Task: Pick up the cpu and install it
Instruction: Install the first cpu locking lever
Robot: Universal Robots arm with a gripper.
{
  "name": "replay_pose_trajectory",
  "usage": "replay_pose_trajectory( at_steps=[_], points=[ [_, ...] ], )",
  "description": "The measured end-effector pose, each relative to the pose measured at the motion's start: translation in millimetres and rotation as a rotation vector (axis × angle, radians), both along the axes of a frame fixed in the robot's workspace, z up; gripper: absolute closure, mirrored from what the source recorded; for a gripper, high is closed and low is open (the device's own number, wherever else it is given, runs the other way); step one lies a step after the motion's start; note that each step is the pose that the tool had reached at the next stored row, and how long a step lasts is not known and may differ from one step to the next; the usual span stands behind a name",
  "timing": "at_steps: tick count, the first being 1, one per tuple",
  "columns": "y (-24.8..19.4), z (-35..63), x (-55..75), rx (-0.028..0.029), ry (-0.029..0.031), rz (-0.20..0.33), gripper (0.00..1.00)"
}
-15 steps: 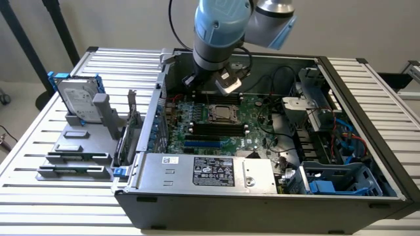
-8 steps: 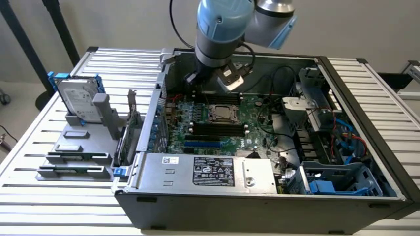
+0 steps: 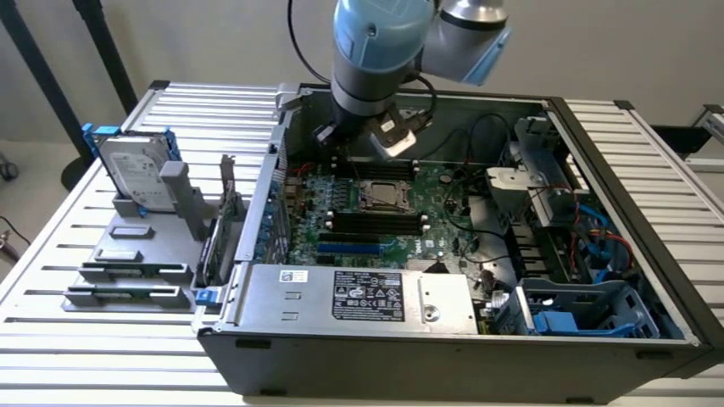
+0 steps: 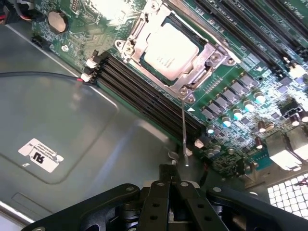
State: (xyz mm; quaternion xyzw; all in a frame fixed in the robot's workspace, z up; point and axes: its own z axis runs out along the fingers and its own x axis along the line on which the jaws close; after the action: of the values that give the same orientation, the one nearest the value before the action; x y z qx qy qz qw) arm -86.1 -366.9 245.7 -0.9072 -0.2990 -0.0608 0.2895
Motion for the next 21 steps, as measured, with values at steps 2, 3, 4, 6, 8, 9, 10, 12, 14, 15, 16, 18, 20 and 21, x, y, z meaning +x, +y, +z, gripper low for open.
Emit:
replay_pose_trajectory(
  at_steps=[2, 3, 4, 6, 8, 9, 10, 12, 14, 15, 16, 18, 20, 21],
  points=[
    [-1.5, 0.0, -5.6, 0.0, 0.0003, 0.0, 0.89],
    [-2.2, 0.0, -8.5, -0.0001, 0.0005, 0.0, 0.89],
    [-3.0, 0.0, -11.6, -0.0001, 0.0005, 0.0, 0.89],
    [-4.6, 0.0, -17.5, -0.0001, 0.0006, 0.0, 0.89],
    [-8.3, 0.0, -19.7, -0.0002, 0.0008, 0.0, 0.89],
    [-10.3, 0.0, -20.0, -0.0001, 0.0009, 0.0, 0.89],
    [-11.8, -0.1, -20.0, -0.0003, 0.0012, -0.002, 0.89],
    [-13.1, -1.4, -20.1, -0.0012, 0.0011, -0.009, 0.89],
    [-13.1, -4.9, -20.5, -0.0019, 0.0011, -0.016, 0.89],
    [-13.1, -6.7, -20.8, -0.0022, 0.0012, -0.017, 0.89],
    [-12.8, -8.5, -21.1, -0.0022, 0.0011, -0.019, 0.89],
    [-11.7, -11.7, -21.3, -0.0023, 0.0011, -0.022, 0.89],
    [-10.7, -12.8, -21.2, -0.0024, 0.0012, -0.025, 0.89],
    [-10.2, -13.0, -21.2, -0.0023, 0.0011, -0.027, 0.89]
  ],
)
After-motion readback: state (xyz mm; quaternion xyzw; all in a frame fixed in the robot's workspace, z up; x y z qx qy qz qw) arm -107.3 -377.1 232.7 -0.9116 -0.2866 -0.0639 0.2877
